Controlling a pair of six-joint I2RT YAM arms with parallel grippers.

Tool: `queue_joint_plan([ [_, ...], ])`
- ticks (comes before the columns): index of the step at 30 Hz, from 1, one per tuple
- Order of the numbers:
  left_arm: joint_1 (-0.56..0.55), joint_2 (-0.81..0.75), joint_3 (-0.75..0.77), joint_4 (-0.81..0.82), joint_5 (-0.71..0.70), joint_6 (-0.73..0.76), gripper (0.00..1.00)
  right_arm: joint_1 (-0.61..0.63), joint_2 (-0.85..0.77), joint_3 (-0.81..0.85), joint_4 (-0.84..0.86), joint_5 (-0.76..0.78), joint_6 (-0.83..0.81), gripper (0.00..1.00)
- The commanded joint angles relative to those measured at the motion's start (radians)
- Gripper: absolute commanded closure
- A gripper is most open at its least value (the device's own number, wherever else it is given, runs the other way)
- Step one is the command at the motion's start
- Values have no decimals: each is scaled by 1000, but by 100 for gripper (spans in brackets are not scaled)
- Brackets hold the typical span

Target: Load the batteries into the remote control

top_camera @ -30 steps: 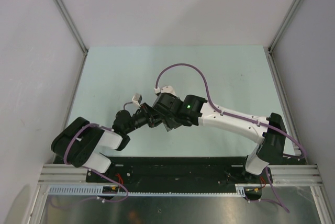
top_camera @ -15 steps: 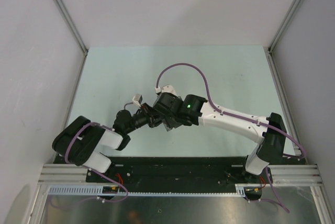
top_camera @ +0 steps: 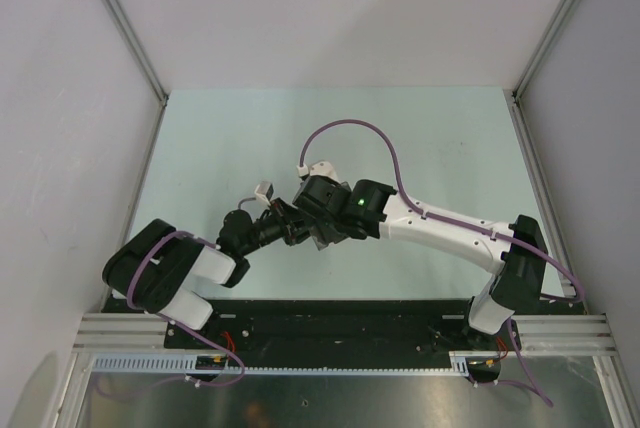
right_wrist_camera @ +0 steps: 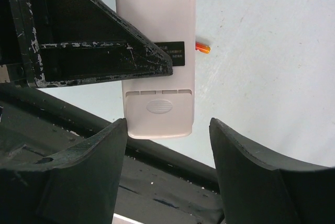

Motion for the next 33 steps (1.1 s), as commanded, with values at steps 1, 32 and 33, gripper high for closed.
queue_joint_plan([
  [1,-13,4,18,135,9,-18,100,-6,-38,-4,16,24,18,31],
  [32,-13,-10,51,196,139,22,100,-358,-516,-501,572,-631,185,20],
  [33,-11,-13,52,198,143,27,100,-384,-524,-521,597,-664,206,20],
])
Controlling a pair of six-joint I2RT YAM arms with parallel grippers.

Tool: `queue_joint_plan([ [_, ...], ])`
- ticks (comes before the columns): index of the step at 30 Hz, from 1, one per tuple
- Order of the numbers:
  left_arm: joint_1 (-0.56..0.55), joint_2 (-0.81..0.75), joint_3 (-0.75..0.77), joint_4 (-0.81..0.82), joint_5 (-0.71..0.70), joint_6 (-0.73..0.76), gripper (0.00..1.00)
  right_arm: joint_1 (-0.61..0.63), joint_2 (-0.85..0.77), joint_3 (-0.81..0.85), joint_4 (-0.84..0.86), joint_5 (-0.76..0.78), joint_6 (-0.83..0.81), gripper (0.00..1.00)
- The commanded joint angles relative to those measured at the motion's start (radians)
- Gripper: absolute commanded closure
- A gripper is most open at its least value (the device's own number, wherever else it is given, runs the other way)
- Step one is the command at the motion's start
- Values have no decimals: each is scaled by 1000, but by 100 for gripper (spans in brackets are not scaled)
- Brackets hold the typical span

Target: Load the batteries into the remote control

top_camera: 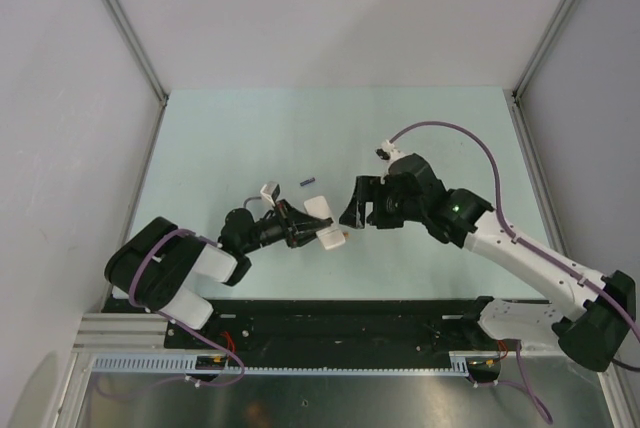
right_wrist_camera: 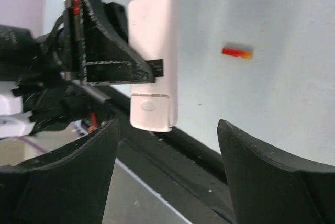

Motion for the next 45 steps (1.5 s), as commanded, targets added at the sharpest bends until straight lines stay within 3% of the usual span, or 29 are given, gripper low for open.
queue_joint_plan([
  [1,-5,-29,42,199,63,28,100,-62,-59,-105,239,-292,81,20],
  [6,-5,-38,62,205,80,42,100,-139,-104,-236,419,-472,166,20],
  [17,-10,-41,122,206,98,68,100,-161,-76,-346,629,-598,261,22],
  [28,-13,-53,128,208,105,64,100,-159,-7,-354,655,-611,258,27],
  [38,-14,-68,131,208,97,55,100,-150,30,-362,678,-648,261,42],
  [45,-13,-68,135,209,94,51,100,-148,33,-371,675,-654,256,45],
])
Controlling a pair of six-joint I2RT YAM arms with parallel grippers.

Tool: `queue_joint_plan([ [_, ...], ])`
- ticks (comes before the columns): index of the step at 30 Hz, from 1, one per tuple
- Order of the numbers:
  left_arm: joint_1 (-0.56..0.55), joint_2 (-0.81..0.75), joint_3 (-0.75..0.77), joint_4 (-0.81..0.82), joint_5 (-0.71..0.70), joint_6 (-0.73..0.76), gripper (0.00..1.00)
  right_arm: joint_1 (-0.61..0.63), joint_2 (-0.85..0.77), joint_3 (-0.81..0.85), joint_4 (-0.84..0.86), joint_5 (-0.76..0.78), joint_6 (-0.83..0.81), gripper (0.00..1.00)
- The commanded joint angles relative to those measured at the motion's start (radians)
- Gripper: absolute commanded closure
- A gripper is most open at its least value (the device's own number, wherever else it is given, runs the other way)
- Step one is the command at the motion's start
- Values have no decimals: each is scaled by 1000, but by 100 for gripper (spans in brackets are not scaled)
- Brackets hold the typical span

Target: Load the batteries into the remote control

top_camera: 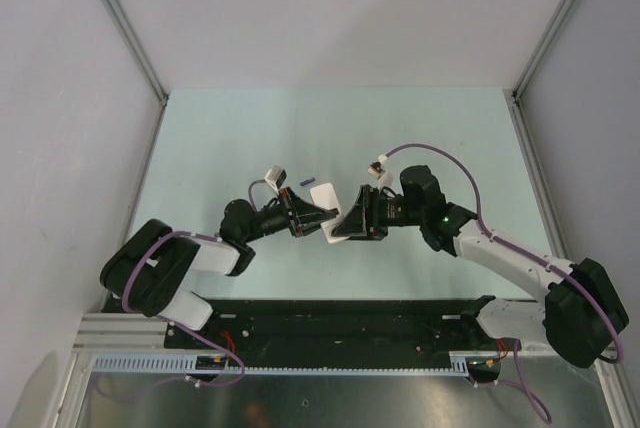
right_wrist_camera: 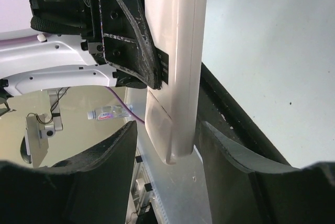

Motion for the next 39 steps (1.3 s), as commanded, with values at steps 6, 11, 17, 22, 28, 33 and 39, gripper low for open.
queue_joint_plan([
  [6,-6,-39,31,196,11,6,100,6,8,-11,61,-24,13,52],
  [11,-6,-49,28,196,7,4,100,9,18,-14,62,-24,19,59],
  [17,-8,-55,24,196,7,3,100,15,18,-14,70,-14,27,66],
  [22,-13,-61,19,196,3,1,100,24,29,-13,79,-3,36,75],
  [28,-29,-69,22,196,14,0,100,31,40,-14,84,22,47,85],
  [33,-69,-76,21,196,43,0,100,17,37,-14,96,42,75,87],
  [39,-114,-98,-27,193,63,9,100,-3,32,-13,108,65,95,89],
])
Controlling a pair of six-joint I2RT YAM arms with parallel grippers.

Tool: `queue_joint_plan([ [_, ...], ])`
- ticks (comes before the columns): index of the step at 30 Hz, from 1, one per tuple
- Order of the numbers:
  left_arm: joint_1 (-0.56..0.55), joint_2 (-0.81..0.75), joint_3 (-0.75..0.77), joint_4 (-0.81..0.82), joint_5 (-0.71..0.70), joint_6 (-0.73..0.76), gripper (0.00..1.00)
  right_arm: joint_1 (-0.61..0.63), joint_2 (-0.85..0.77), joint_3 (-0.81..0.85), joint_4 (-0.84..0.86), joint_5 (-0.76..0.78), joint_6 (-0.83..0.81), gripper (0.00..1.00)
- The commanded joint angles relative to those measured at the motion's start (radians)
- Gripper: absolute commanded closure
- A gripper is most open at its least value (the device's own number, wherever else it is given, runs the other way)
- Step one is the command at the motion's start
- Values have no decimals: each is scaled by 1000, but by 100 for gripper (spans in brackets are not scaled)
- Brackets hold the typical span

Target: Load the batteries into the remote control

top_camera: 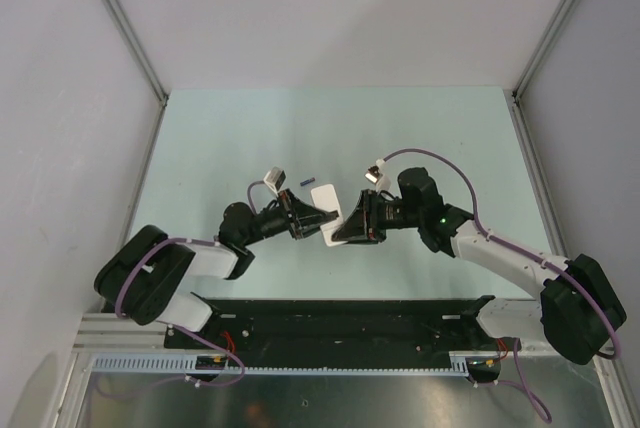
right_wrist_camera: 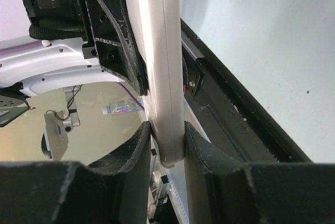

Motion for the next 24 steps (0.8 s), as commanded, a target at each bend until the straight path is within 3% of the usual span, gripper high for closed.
queue_joint_plan([
  [1,-96,-59,-19,214,85,-6,100,-12,12,4,66,102,17,89],
  [24,-260,-77,-18,188,83,20,100,-67,12,23,89,134,53,88],
])
